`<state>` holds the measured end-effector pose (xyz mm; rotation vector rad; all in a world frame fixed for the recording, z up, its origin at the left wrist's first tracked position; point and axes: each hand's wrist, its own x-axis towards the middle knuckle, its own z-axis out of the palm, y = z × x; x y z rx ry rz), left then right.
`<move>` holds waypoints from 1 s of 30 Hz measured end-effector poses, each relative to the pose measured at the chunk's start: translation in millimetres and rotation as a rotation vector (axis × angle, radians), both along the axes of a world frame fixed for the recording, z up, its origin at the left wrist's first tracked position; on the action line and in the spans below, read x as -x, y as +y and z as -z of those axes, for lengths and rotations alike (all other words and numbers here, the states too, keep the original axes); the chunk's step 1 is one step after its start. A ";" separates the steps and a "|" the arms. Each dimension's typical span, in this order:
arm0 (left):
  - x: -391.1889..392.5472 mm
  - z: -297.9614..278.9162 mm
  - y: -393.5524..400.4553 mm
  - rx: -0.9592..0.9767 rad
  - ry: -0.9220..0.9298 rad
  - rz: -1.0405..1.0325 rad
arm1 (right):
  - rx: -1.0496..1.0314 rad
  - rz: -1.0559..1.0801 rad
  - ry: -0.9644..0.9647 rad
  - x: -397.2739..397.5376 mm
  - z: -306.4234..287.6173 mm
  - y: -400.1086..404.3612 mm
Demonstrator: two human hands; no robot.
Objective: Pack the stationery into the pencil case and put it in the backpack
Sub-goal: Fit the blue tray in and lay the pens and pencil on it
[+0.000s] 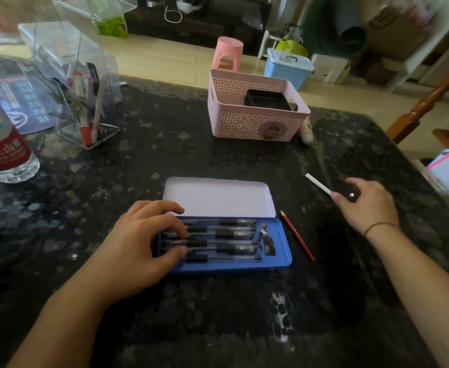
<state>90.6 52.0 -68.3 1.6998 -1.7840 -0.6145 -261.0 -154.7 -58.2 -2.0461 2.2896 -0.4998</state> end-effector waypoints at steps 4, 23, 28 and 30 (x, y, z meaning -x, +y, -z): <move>0.6 -2.3 -1.3 -0.005 -0.013 0.002 | -0.132 -0.003 0.059 17.7 15.9 -7.7; 2.8 2.0 -3.1 0.035 -0.021 -0.055 | 0.105 -0.974 -0.176 -98.5 16.6 160.3; 1.9 0.8 -0.1 0.003 -0.042 0.005 | 0.218 -0.834 -0.239 -75.7 8.4 137.5; 1.3 1.3 -0.2 0.000 -0.048 0.015 | 0.119 -0.469 -0.079 -59.7 5.6 116.9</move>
